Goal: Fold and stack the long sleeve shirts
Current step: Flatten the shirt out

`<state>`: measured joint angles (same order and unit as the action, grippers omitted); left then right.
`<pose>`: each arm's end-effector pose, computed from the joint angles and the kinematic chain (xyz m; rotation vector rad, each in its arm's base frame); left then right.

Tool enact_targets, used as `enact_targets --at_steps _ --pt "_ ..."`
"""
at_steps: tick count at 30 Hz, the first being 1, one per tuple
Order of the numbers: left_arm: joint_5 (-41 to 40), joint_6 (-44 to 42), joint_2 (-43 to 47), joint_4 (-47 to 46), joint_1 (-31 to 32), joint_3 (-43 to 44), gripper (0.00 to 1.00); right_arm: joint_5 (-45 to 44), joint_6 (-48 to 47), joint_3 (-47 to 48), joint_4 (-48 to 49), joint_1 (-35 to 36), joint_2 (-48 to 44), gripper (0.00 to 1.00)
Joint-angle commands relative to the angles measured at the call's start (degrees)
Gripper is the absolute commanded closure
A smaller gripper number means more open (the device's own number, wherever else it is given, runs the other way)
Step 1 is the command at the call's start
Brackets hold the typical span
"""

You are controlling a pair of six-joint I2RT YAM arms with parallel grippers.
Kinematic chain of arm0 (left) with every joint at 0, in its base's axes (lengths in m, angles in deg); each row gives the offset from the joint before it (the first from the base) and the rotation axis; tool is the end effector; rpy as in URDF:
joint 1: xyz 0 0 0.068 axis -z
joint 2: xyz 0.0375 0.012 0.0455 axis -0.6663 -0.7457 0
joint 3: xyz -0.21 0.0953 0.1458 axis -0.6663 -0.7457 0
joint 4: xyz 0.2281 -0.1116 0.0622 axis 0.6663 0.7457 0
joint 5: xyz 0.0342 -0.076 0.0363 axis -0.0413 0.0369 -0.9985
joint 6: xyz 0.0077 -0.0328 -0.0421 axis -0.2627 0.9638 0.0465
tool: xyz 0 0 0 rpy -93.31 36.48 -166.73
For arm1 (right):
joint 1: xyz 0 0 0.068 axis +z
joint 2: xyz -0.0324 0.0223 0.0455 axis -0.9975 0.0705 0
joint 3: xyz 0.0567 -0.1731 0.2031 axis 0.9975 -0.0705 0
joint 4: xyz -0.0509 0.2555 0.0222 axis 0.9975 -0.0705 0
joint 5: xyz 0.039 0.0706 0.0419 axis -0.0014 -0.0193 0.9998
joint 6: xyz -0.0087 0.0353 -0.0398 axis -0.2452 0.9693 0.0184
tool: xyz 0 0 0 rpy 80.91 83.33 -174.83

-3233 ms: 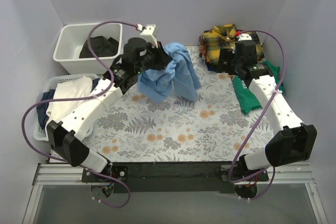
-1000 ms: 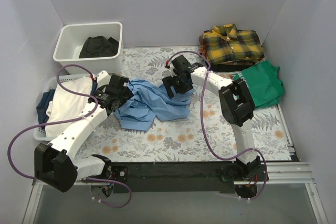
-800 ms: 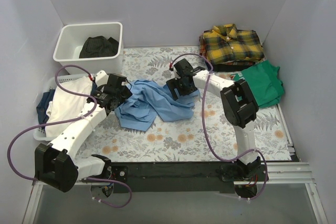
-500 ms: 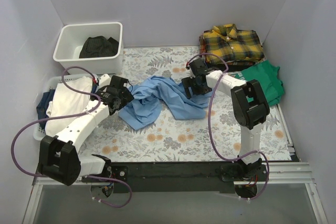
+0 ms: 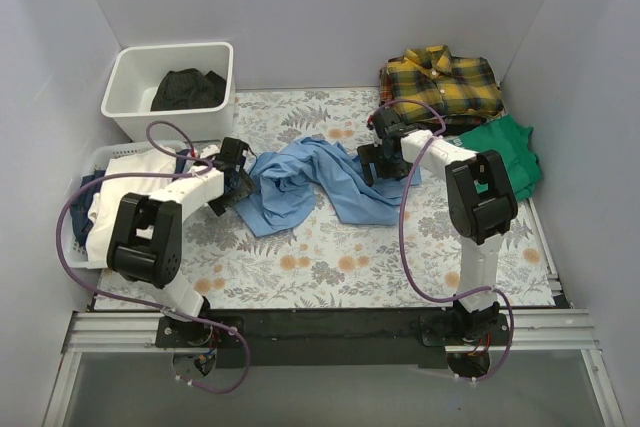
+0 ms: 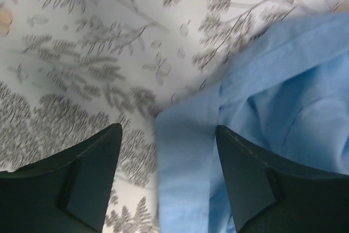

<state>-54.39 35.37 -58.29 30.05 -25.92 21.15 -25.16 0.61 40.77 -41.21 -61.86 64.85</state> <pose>0.2889 -0.0686 0.1785 -1.6074 2.0945 -0.0462 0.3835 0.1668 0.1718 -0.3485 2.6534 0.0115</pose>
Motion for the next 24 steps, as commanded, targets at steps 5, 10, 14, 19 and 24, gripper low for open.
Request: enact_targets --at_steps 5,10,14,19,24 --pt "5.9 -5.5 -5.1 -7.8 -1.8 6.8 0.27 1.6 0.5 -1.0 -7.4 -1.4 3.3 0.09" --pt "8.0 -6.2 -8.0 -7.3 -1.8 5.6 0.41 1.2 0.6 -0.5 -7.5 -1.9 3.1 0.09" --pt "8.3 -6.1 -8.7 -6.6 -1.8 4.9 0.57 1.3 1.0 -0.4 -7.6 -2.5 2.4 0.09" --pt "6.3 -6.8 -10.1 -5.8 -1.9 6.9 0.93 0.9 1.9 -1.2 -7.7 -3.7 0.8 0.09" --pt "1.5 -10.8 -9.6 -3.3 -2.0 13.8 1.0 0.9 3.4 -3.7 -7.7 -5.5 -4.0 0.09"
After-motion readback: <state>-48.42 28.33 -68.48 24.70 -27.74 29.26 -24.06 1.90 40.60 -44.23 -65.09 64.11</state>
